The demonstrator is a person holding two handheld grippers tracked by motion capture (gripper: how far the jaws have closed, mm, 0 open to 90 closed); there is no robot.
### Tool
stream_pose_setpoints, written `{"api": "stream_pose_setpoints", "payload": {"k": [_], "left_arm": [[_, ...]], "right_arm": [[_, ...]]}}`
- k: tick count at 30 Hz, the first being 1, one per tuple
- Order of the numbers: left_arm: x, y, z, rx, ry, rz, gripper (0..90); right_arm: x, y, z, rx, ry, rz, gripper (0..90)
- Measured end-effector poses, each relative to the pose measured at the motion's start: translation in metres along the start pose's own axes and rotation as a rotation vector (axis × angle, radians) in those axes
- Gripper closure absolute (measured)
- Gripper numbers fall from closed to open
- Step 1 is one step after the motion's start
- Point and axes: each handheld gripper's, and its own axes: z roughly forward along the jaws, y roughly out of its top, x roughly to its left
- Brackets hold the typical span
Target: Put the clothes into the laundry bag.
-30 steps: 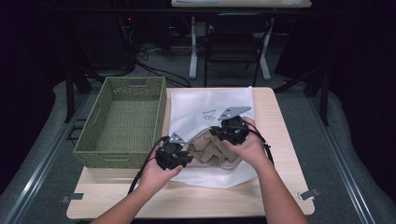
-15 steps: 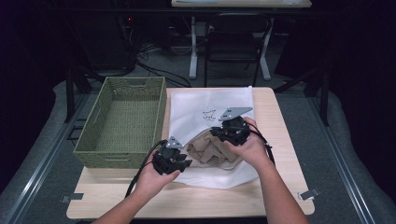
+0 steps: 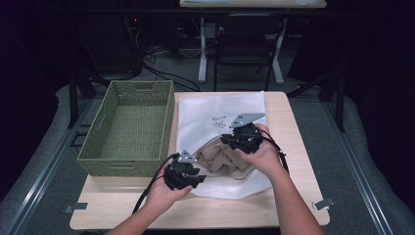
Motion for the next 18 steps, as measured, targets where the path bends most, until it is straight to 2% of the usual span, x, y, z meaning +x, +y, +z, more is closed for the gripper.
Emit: {"api": "stream_pose_setpoints", "payload": {"k": [6,14,17,18], "left_arm": [[-0.006,0.005,0.021,0.026,0.021,0.014,58.6],[-0.014,0.01,0.041,0.029,-0.006,0.009,57.1],[-0.016,0.013,0.047,0.028,0.004,0.021,57.6],[-0.017,0.013,0.049,0.022,-0.001,0.013,57.7]], "right_arm": [[0.0,0.0,-0.001,-0.001,0.0,0.003,87.2],[-0.001,-0.001,-0.001,-0.002,0.0,0.003,87.1],[-0.001,-0.001,-0.001,-0.002,0.002,0.006,87.1],[-0.002,-0.001,-0.001,-0.003,0.003,0.006,87.2]]}}
